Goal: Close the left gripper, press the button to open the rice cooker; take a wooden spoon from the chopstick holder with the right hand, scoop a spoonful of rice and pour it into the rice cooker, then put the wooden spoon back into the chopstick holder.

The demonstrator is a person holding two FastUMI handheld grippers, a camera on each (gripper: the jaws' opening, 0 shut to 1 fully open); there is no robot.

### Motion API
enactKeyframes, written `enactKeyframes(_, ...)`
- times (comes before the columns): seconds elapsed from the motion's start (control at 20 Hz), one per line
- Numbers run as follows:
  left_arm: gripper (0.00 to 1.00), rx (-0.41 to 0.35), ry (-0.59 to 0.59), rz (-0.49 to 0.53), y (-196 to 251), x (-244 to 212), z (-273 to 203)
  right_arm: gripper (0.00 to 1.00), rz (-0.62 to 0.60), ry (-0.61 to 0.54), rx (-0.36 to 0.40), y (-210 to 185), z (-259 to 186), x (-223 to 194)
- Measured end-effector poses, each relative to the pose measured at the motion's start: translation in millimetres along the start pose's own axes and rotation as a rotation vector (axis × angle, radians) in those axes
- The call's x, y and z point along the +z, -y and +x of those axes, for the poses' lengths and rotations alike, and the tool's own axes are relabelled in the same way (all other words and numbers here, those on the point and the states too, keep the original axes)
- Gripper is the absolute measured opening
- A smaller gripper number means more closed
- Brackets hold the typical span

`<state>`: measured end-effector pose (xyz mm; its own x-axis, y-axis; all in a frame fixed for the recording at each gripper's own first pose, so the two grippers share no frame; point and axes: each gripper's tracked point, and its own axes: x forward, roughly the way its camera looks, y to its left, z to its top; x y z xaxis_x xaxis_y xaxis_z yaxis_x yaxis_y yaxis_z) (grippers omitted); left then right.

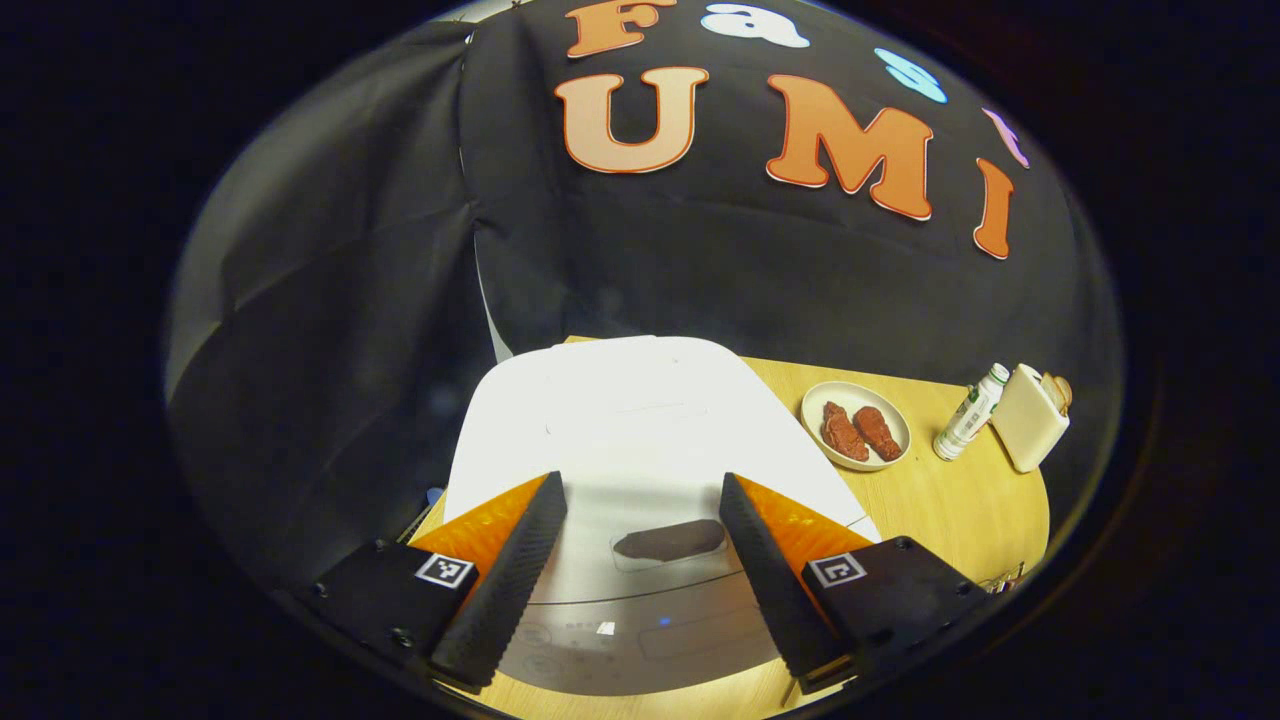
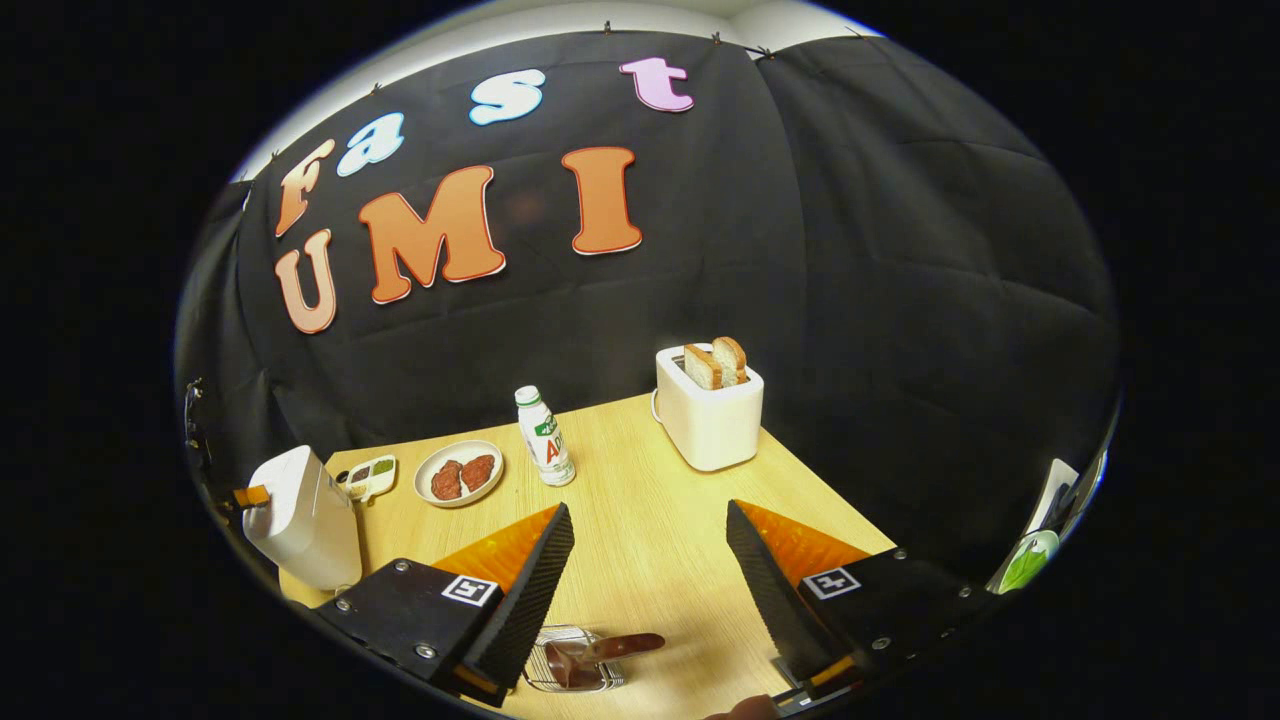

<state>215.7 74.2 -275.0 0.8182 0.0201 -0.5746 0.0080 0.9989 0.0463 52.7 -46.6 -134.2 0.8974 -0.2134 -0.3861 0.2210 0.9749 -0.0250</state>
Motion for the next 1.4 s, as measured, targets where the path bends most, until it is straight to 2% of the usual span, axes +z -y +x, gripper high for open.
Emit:
enactKeyframes(0.05, 1.00, -0.004, -0.005, -0.006, 1, -5, 3, 0.95, -0.008, -0.003, 0.000, -1, 0, -1)
enactKeyframes(0.25, 1.00, -0.012, -0.004, 0.034, 1, 0, 0, 0.95, 0.008, 0.005, 0.022, -7, -5, 4)
enactKeyframes(0.4, 1.00, -0.015, -0.022, 0.020, 3, 4, -9, 0.95, 0.005, 0.039, 0.039, -13, -12, 16)
enactKeyframes(0.7, 1.00, -0.022, 0.171, 0.043, 8, 73, -74, 0.95, -0.035, 0.132, 0.076, -26, -28, 58)
enactKeyframes(1.0, 1.00, -0.051, 0.377, 0.010, 4, 154, -168, 0.95, -0.040, 0.220, 0.106, -32, -51, 101)
enactKeyframes(1.4, 1.00, -0.104, 0.493, -0.035, 6, 185, -240, 0.95, -0.100, 0.360, 0.088, -24, -85, 164)
